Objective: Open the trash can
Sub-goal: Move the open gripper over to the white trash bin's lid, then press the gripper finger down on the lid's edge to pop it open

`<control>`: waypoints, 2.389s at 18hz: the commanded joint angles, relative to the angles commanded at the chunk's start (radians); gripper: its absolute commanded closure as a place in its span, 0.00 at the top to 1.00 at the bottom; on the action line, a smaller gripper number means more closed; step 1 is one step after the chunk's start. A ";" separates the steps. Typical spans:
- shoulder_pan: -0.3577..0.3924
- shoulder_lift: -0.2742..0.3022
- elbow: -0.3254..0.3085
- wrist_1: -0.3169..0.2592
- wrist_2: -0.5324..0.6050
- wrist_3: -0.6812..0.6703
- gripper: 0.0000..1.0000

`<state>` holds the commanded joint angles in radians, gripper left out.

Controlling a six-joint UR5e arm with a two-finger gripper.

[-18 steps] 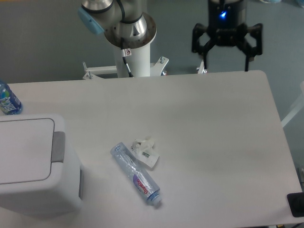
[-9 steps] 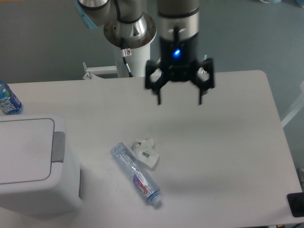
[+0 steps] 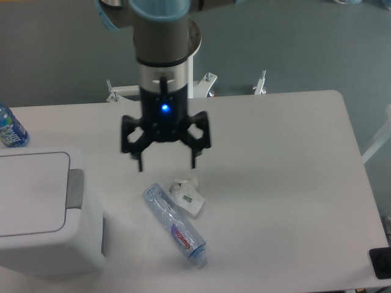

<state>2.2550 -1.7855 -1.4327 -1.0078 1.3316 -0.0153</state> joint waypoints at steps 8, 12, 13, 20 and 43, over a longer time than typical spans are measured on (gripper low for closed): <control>-0.038 -0.003 -0.015 0.000 -0.069 -0.003 1.00; -0.038 -0.011 -0.018 0.000 -0.077 -0.005 1.00; -0.038 -0.011 -0.018 0.000 -0.077 -0.005 1.00; -0.046 -0.018 -0.020 0.000 -0.075 -0.005 1.00; -0.049 -0.031 -0.034 0.002 -0.074 -0.003 1.00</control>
<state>2.2059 -1.8162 -1.4665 -1.0063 1.2579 -0.0184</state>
